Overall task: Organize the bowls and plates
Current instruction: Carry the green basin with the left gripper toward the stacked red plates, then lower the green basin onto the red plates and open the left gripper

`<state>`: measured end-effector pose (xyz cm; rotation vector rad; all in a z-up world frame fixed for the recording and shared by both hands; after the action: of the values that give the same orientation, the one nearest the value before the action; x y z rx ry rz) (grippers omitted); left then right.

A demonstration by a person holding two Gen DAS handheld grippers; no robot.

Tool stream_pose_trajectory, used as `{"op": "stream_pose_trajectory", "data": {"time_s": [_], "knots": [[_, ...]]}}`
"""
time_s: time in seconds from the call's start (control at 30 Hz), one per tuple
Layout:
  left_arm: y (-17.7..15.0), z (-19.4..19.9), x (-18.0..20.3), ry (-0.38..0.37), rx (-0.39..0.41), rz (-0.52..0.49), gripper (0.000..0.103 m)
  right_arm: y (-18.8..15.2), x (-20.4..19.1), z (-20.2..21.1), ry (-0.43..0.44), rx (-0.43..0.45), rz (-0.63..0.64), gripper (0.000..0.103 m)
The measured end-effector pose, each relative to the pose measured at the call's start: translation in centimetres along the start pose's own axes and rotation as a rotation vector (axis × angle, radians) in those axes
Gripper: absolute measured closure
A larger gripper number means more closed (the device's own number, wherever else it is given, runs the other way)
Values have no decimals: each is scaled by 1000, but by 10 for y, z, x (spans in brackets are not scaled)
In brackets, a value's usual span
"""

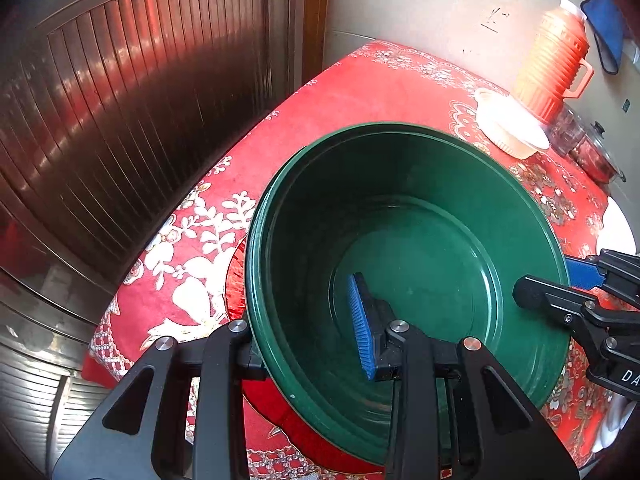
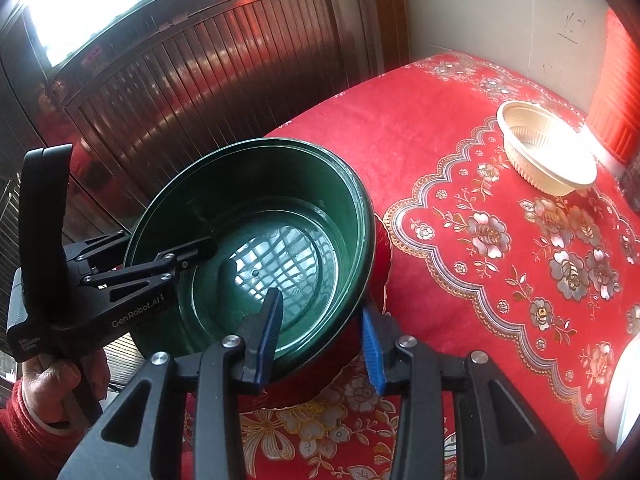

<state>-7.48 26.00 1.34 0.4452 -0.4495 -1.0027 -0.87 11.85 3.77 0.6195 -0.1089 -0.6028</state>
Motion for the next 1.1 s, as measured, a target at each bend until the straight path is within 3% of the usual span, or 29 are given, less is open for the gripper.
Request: {"op": "stream_pose_trajectory", "data": {"time_s": [0.27, 0.33, 0.53, 0.67, 0.73, 0.8, 0.97, 1.1], "knots": [[0, 0, 0, 19, 35, -5, 72, 1, -2, 0, -26, 1, 14, 64], [1, 0, 0, 38, 48, -4, 72, 1, -2, 1, -32, 3, 13, 60], [2, 3, -1, 25, 65, 8, 60, -3, 2, 10, -55, 25, 11, 55], [2, 17, -2, 45, 139, 9, 48, -6, 3, 17, -66, 43, 3, 51], [3, 27, -4, 56, 183, 20, 47, -7, 2, 21, -80, 59, 9, 41], [5, 37, -5, 66, 226, 22, 31, -8, 0, 26, -96, 74, 17, 40], [11, 58, -1, 68, 311, 26, 31, -12, 0, 42, -98, 122, -4, 31], [15, 75, 10, 33, 363, 27, 31, -15, 3, 59, -147, 173, -20, 25]]}}
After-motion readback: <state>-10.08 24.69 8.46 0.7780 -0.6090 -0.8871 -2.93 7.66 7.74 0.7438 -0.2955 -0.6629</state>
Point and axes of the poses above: each gripper's, at about its wrist camera, not at the fingertips, and z roughly against the way its jaws point, x to its right, y to its top, the point moved 4 cm from there along -z, roughly the way its jaws point, and after that the axes turned 10 degrees about z, right-handed, at the moved point
